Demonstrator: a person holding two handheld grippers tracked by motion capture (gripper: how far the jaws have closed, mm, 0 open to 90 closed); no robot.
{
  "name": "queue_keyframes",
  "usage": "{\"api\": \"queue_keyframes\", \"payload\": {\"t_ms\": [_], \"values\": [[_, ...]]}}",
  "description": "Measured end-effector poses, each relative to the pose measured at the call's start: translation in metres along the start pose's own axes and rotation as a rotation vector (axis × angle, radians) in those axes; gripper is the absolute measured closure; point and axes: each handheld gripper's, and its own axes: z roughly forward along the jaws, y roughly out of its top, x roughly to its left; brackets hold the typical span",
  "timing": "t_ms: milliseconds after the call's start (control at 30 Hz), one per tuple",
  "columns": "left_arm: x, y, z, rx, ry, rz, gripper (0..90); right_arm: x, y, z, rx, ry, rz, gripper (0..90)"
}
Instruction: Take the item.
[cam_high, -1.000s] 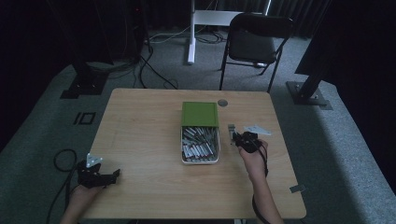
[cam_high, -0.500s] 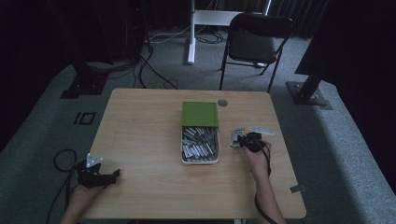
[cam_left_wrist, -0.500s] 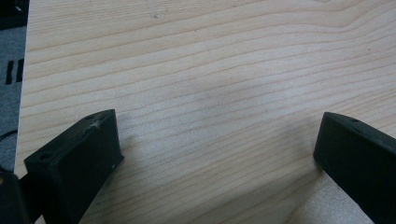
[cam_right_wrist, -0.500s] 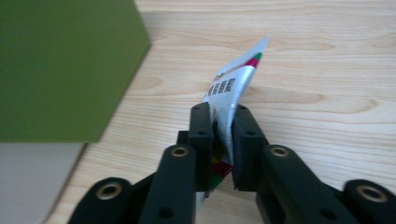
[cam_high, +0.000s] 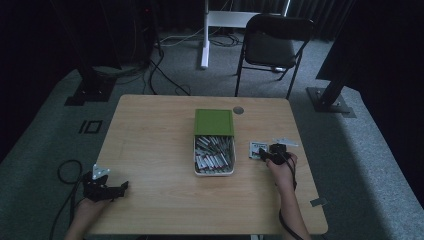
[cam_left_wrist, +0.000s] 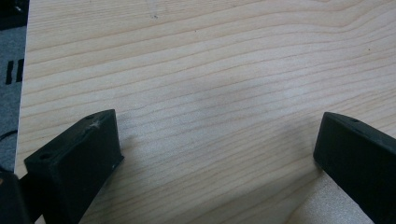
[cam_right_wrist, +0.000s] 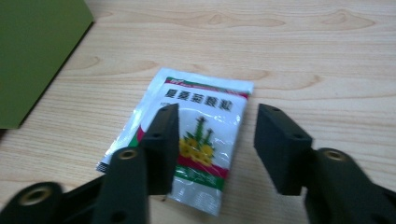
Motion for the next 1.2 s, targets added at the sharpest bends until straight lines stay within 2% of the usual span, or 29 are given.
{"api": "queue_keyframes", "payload": {"t_ms": [200,367,667,867,1200], "values": [[0.000,0.000,0.000,0.000,0.000,0.000,1.4,-0.004,-0.007,-0.011,-0.004,-0.014,-0.026,34.9],[0.000,0.000,0.000,0.000,0.000,0.000,1.4,-0.007,-0.015,-0.023,-0.002,-0.023,-0.041,29.7],[0.000,0.000,0.000,0.000,0.000,0.000,1.4,-0.016,-0.031,-0.041,-0.015,-0.042,-0.010,14.6],[0.000,0.000,0.000,0.000,0.000,0.000,1.4,-0.019,-0.042,-0.051,0.007,-0.063,-0.024,14.0],[0.000,0.000,0.000,0.001,0.000,0.001,1.4,-0.026,-0.059,-0.066,0.018,-0.114,0.000,14.1]]}}
